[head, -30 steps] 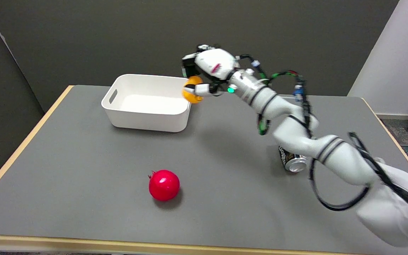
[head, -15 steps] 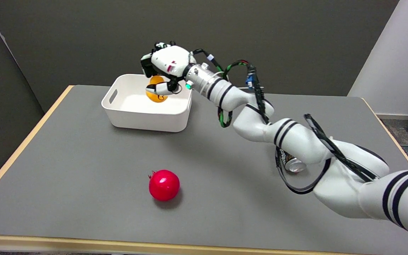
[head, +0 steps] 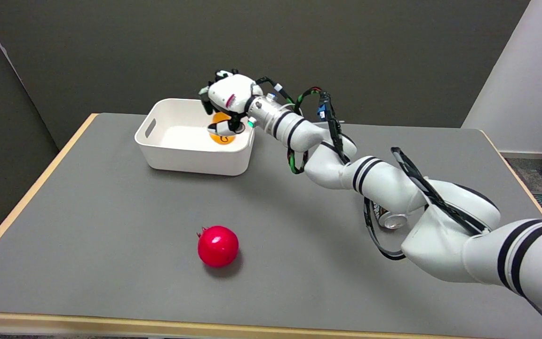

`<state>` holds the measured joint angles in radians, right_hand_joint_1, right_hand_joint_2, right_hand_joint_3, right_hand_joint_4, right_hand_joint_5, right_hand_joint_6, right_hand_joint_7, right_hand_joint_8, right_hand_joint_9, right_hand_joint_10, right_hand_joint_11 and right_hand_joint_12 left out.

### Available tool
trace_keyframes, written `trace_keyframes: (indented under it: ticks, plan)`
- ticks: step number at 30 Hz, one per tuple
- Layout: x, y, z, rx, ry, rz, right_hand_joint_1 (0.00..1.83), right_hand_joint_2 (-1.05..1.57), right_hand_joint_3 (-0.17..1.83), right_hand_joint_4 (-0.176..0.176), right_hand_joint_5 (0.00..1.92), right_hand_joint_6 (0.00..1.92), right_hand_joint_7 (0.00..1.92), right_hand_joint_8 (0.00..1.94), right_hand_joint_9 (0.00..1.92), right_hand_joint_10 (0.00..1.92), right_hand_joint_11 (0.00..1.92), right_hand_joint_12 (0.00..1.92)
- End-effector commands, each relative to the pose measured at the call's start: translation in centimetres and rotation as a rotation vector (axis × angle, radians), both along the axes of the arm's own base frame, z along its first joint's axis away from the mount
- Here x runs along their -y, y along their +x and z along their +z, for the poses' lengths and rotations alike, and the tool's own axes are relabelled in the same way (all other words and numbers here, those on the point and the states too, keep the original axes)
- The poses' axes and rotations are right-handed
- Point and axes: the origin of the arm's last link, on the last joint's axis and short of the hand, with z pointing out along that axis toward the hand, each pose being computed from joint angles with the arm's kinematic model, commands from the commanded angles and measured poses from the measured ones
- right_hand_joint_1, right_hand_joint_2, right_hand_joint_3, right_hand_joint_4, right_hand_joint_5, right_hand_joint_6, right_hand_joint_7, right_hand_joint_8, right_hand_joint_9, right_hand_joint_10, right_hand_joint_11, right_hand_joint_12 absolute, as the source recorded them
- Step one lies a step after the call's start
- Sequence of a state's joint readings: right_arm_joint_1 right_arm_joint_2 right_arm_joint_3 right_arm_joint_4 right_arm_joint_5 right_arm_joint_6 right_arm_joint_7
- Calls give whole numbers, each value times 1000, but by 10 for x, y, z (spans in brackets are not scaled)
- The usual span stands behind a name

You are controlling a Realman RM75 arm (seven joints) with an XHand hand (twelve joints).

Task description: Place the yellow duck into the white box.

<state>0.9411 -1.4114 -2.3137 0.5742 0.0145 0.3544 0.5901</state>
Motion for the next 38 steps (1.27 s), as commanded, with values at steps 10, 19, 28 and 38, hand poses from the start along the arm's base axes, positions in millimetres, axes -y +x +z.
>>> trace_keyframes:
  ticks: [10, 19, 28, 38]
  plan:
    - [10, -14, 37, -38, -140, -29, 533, 751, 969, 96, 349, 812, 554, 701, 459, 899, 85, 1023]
    - [11, 26, 45, 91, -173, 35, 286, 689, 886, 54, 12, 289, 178, 264, 152, 562, -1, 941]
    - [0, 84, 143, 200, -386, 50, 227, 612, 970, 38, 53, 142, 76, 214, 30, 486, -1, 849]
    - [-64, 58, 291, 979, -566, 85, 207, 734, 823, 14, -1, 233, 29, 221, -1, 426, -1, 731]
